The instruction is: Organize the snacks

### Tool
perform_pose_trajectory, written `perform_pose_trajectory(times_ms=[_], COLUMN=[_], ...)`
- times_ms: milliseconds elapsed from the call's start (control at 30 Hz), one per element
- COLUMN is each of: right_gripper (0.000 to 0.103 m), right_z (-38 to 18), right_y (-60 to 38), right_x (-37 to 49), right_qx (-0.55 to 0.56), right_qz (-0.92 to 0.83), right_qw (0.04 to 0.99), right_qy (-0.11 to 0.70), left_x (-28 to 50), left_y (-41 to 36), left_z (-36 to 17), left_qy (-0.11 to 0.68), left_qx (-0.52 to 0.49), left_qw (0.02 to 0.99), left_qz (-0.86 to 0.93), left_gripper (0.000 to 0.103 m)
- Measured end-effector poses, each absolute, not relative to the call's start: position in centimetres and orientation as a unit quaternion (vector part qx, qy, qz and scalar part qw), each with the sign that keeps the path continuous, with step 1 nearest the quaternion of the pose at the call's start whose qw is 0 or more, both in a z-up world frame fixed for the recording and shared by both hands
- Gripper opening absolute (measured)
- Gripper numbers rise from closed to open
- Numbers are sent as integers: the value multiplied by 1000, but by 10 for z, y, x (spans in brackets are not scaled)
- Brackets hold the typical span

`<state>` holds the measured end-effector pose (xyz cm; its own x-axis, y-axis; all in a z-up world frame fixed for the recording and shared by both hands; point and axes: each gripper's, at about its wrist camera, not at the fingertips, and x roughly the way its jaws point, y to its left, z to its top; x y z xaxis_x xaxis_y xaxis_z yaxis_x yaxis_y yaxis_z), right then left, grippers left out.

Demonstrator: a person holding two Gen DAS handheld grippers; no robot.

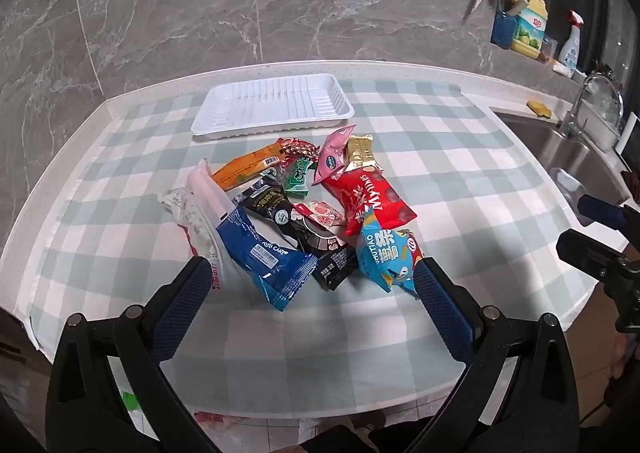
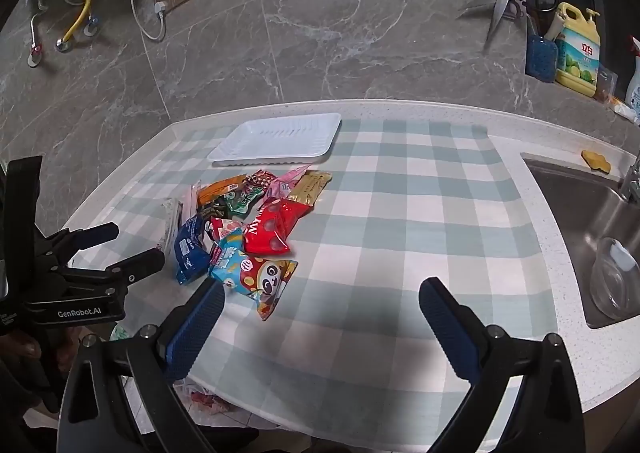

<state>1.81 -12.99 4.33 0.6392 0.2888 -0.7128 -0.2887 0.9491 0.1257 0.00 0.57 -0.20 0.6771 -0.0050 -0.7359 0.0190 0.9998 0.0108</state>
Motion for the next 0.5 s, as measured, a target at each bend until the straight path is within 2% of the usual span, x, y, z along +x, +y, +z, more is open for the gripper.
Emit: perform_pose_trajectory(times_ms=[500], right_gripper=[100], right_z=[39], right_y=[-126], right_x=[17], right_qx=[2], right_qz=[165], right_qw=[904], right_qy=[395], left_x=[2], left_y=[12], left_z=[-1], left_qy=[403], left_qx=[9], left_qw=[915], left_qz=[-2], left_gripper=[102])
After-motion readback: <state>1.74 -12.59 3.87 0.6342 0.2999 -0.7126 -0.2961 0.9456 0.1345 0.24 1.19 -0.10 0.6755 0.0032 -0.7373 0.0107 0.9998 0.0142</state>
